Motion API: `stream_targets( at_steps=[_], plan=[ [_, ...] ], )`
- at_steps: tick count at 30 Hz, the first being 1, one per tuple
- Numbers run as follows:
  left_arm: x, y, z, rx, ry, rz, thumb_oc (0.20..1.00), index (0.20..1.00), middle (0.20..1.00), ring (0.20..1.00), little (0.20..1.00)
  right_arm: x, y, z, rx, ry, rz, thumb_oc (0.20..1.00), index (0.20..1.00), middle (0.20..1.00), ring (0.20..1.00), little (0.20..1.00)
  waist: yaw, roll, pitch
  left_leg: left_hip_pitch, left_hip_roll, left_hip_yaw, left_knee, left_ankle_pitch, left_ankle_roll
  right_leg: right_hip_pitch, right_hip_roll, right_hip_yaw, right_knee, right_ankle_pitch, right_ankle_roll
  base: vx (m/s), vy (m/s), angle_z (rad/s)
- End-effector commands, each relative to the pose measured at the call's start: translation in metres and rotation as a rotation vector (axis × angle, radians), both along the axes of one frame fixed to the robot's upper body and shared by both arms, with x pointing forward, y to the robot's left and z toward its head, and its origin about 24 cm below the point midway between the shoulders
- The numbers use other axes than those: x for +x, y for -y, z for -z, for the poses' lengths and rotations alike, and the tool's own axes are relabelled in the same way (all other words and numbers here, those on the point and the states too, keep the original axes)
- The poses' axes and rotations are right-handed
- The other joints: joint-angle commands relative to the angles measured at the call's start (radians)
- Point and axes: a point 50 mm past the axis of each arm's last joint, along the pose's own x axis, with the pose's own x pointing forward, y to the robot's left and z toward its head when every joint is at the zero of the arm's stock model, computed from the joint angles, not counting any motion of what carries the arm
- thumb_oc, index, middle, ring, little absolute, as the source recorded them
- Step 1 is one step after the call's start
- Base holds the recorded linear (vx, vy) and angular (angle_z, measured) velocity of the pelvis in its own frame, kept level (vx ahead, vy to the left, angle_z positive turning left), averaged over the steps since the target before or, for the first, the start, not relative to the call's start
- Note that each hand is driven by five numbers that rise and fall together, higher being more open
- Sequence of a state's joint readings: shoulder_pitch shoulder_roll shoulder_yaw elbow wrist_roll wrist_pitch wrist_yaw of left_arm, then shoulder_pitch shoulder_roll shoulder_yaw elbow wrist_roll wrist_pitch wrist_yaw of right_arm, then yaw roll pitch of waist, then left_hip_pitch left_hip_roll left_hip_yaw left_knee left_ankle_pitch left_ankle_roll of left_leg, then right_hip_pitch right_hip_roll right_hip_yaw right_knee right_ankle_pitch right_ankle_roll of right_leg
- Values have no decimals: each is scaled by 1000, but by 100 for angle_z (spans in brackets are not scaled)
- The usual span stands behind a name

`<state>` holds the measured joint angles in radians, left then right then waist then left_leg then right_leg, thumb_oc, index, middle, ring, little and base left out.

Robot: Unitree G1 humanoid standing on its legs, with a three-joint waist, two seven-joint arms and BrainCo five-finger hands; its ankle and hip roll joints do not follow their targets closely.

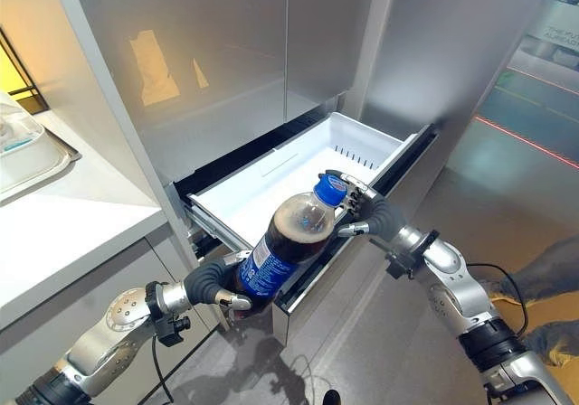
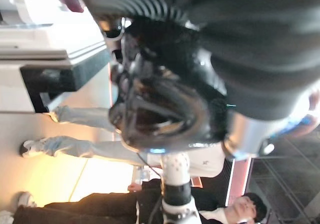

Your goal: Take the drinks into the refrigerator

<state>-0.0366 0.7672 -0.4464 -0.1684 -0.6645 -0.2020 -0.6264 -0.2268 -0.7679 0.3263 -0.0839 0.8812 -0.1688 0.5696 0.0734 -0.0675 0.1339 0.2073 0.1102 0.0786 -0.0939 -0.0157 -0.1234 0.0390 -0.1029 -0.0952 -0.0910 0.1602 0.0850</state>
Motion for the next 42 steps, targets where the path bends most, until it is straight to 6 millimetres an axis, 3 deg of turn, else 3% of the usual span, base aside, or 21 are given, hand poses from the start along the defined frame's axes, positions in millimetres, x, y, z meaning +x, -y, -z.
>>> stream_targets(
  at_steps=[1, 12, 18, 22, 28, 42],
  plan=[
    [6, 6, -53, -221, 227, 26, 200, 200, 200, 200, 200, -3, 2, -49, -2, 173, -104, 1000, 1000, 1000, 1000, 1000, -3, 4, 7, -35, -71, -50, 7, -41, 92, 57, 26, -49, 111, -125, 18, 0, 0, 0],
    [6, 6, -56, -225, 238, 33, 200, 200, 200, 200, 200, -14, -7, -55, -46, 177, -223, 1000, 1000, 1000, 1000, 1000, -5, 0, 8, -37, -71, -52, 7, -40, 91, 53, 26, -53, 117, -123, 21, 0, 0, 0],
    [8, 8, -56, -230, 241, 33, 200, 200, 200, 200, 200, -16, -22, -55, 22, 168, -295, 1000, 1000, 1000, 1000, 1000, -2, 2, 8, -36, -73, -50, 7, -42, 93, 51, 24, -53, 121, -125, 21, 0, 0, 0],
    [12, 18, -58, -252, 257, 42, 200, 200, 200, 200, 200, -14, -51, -54, 163, 152, -369, 1000, 1000, 1000, 1000, 1000, 4, 8, 11, -37, -73, -50, 7, -42, 96, 50, 23, -52, 123, -126, 19, 0, 0, 0],
    [12, 23, -57, -265, 252, 47, 200, 200, 200, 200, 200, -19, -75, -54, 214, 138, -469, 1000, 1000, 1000, 1000, 1000, 12, 10, 14, -38, -75, -50, 7, -43, 99, 48, 22, -52, 126, -128, 17, 0, 2, 1],
    [15, 21, -50, -250, 250, 3, 200, 200, 200, 200, 200, -24, -100, -56, 295, 103, -563, 1000, 1000, 1000, 1000, 1000, 25, 12, 20, -39, -76, -57, 7, -41, 101, 48, 20, -57, 128, -131, 13, 0, 1, 0]
  ],
)
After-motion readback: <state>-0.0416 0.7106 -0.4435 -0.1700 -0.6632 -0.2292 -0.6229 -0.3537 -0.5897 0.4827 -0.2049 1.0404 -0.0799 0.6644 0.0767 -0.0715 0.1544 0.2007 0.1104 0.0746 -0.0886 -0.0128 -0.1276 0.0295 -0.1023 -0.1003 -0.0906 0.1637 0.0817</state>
